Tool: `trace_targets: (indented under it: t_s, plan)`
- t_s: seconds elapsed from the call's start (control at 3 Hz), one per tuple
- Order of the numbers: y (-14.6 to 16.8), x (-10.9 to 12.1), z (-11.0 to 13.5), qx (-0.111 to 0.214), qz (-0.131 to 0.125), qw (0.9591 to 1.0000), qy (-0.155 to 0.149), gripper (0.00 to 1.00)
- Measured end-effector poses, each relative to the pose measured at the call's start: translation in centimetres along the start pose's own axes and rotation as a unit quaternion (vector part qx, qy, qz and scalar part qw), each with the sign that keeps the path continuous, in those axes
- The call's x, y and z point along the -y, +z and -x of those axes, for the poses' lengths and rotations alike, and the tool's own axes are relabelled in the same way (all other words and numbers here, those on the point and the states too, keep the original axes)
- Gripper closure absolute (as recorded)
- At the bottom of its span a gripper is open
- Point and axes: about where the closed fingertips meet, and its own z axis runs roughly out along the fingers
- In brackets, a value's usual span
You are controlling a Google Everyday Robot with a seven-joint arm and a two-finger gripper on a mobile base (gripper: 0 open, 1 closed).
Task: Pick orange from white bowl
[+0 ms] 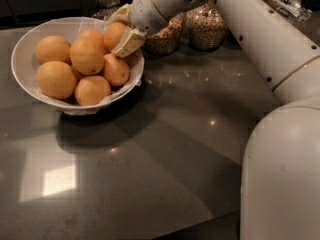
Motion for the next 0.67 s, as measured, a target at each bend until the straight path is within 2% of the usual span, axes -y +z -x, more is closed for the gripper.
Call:
trace_targets:
  t_s: [0.33, 0.67]
  plan:
    - [-0.3, 0.0, 1.1, 0.013, 0.000, 0.9998, -0.013, 1.00]
    - [-2.0, 0.3, 4.1, 0.048, -0.015, 0.9978, -0.042, 1.00]
